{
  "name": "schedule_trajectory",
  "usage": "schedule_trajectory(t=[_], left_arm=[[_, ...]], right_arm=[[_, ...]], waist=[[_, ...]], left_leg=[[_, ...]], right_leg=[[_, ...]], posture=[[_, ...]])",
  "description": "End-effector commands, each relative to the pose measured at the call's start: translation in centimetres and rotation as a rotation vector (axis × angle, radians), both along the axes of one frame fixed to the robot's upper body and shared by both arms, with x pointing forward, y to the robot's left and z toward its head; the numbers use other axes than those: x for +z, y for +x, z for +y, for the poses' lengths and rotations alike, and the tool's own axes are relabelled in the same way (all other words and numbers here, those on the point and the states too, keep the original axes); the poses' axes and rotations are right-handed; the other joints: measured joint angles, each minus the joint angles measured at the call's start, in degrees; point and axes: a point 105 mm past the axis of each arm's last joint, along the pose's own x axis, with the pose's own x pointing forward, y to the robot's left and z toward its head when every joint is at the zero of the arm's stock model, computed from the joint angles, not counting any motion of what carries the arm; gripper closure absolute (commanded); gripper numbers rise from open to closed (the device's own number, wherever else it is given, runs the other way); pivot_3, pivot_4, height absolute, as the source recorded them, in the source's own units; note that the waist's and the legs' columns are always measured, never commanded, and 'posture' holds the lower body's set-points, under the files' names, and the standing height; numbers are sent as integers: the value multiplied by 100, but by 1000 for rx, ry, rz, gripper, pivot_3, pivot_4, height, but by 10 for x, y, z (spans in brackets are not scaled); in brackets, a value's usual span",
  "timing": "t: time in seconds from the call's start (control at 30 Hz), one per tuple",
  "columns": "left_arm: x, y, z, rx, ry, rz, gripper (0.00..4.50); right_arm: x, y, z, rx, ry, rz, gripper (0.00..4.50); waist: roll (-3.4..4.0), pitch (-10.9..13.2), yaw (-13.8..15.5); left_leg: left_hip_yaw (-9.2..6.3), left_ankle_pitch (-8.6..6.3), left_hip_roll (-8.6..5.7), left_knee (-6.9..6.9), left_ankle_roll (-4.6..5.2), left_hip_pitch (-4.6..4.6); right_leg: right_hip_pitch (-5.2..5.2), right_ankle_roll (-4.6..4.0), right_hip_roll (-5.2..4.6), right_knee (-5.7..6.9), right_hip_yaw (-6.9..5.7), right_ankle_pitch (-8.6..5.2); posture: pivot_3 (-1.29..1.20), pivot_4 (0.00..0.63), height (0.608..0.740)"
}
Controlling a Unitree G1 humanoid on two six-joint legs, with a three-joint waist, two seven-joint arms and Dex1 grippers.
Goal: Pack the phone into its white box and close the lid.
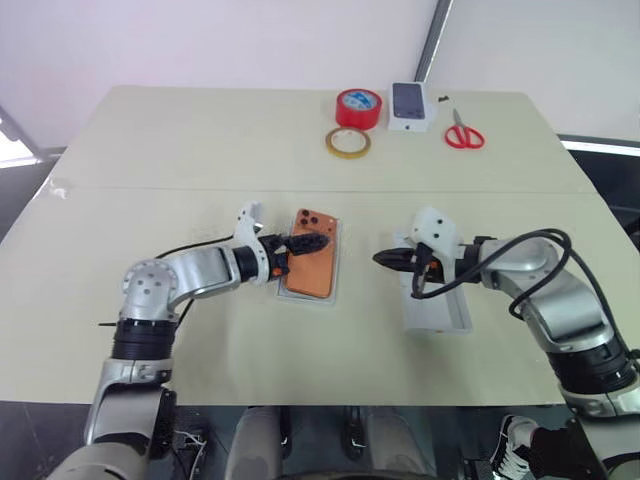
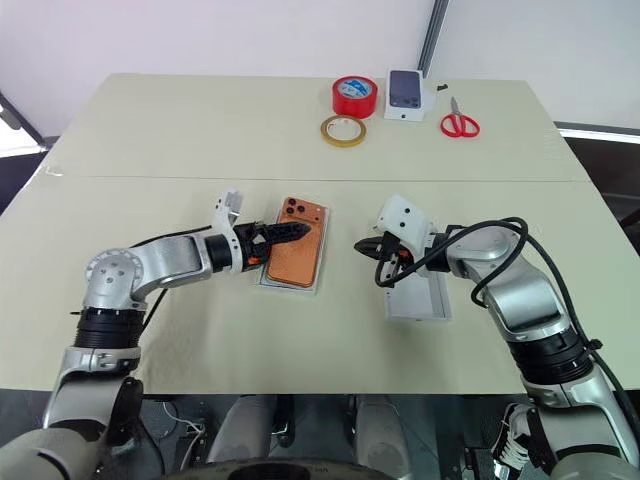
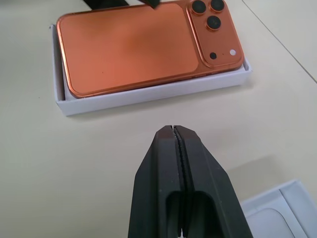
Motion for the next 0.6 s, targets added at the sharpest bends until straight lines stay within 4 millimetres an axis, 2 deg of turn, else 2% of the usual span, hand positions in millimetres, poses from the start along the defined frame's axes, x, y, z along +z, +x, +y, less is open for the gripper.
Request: schedule_trajectory(t=[0.03, 0.17, 0.27, 0.33, 0.43, 0.47, 0.6], left_arm=[[22, -7, 7, -21, 9, -85, 27], [31, -14, 15, -37, 49, -128, 27], [33, -17, 27, -33, 174, -183, 27], [33, -10, 45, 27, 316, -248, 27], [33, 0, 69, 108, 507, -348, 831], [30, 1, 75, 112, 560, -359, 1225], [21, 3, 86, 100, 629, -395, 3278]], right_arm=[[11, 1, -3, 1, 13, -46, 4500], [12, 3, -4, -1, 10, -49, 4500], [14, 6, 0, 7, 0, -61, 4500], [15, 11, 5, -2, -29, -69, 4500], [11, 21, 10, -41, -91, -86, 4500], [10, 25, 11, -61, -104, -86, 4500], [8, 31, 17, -64, -152, -100, 4500]], waist=[[0, 0, 13], [0, 0, 45], [0, 1, 38], [2, 3, 21], [3, 3, 10], [3, 3, 9], [5, 4, 40]], left_leg=[[0, 0, 0, 0, 0, 0], [0, -1, 4, 2, 1, -1], [1, -3, 3, 5, 3, -3], [1, -3, 3, 7, 3, -4], [3, -10, 3, 6, -10, -2], [4, -12, 2, 5, -14, -3], [6, -13, 4, -11, -18, -7]], right_leg=[[0, 0, 0, 0, 0, 0], [2, 0, -9, -1, 0, 0], [2, 0, -11, -2, 1, -1], [0, -1, -10, -1, 1, 0], [-2, -2, -6, -1, 0, 0], [-5, -3, -6, -1, 0, -1], [-12, -3, -16, -9, 1, -1]], posture=[[0, 150, 740], [0, 150, 740], [0, 150, 740], [0, 150, 740], [0, 150, 740], [0, 150, 740], [0, 150, 740]])
